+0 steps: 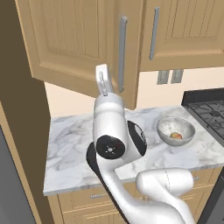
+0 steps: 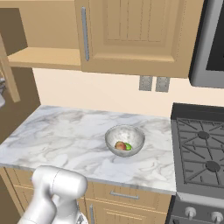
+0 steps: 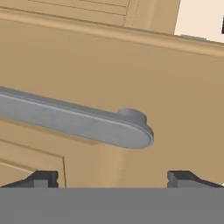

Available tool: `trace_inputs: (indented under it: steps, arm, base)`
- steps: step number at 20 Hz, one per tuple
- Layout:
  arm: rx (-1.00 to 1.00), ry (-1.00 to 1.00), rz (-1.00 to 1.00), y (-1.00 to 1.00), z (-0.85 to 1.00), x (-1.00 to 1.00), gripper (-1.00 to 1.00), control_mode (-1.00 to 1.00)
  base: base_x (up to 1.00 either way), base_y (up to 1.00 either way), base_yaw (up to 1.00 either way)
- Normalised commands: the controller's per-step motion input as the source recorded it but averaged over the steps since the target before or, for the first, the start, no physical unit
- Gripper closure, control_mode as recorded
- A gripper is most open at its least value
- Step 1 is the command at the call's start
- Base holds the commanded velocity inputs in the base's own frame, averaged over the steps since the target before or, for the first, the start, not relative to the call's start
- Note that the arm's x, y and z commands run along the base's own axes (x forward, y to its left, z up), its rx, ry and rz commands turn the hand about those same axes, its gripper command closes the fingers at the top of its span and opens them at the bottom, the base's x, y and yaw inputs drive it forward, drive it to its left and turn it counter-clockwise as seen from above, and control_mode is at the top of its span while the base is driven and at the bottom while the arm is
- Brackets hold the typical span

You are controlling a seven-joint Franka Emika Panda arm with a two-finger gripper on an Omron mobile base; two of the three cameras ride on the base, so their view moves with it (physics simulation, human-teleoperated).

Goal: Open the cabinet. Pick the kiwi and peach from the cabinet and place them into the bowl. Then close the cabinet.

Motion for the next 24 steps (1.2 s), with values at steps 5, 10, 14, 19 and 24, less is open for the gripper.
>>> trace_inputs:
  steps: [5, 10, 14, 19, 24]
  arm:
    - [0.00, 0.00, 0.00, 0.00, 0.00, 0.73, -1.00, -1.00]
    - [0.00, 0.00, 0.00, 0.00, 0.00, 0.77, -1.00, -1.00]
    - [0.00, 0.00, 0.00, 0.00, 0.00, 0.76, -1.00, -1.00]
    - [0.00, 0.00, 0.00, 0.00, 0.00, 0.72, -1.00, -1.00]
    - [0.00, 0.00, 0.00, -0.01, 0.00, 0.71, -1.00, -1.00]
  base:
    - [0.00, 0.00, 0.00]
    - [0.00, 0.00, 0.00]
    - [0.00, 0.00, 0.00]
    - [0.00, 0.00, 0.00]
    - [0.00, 0.00, 0.00]
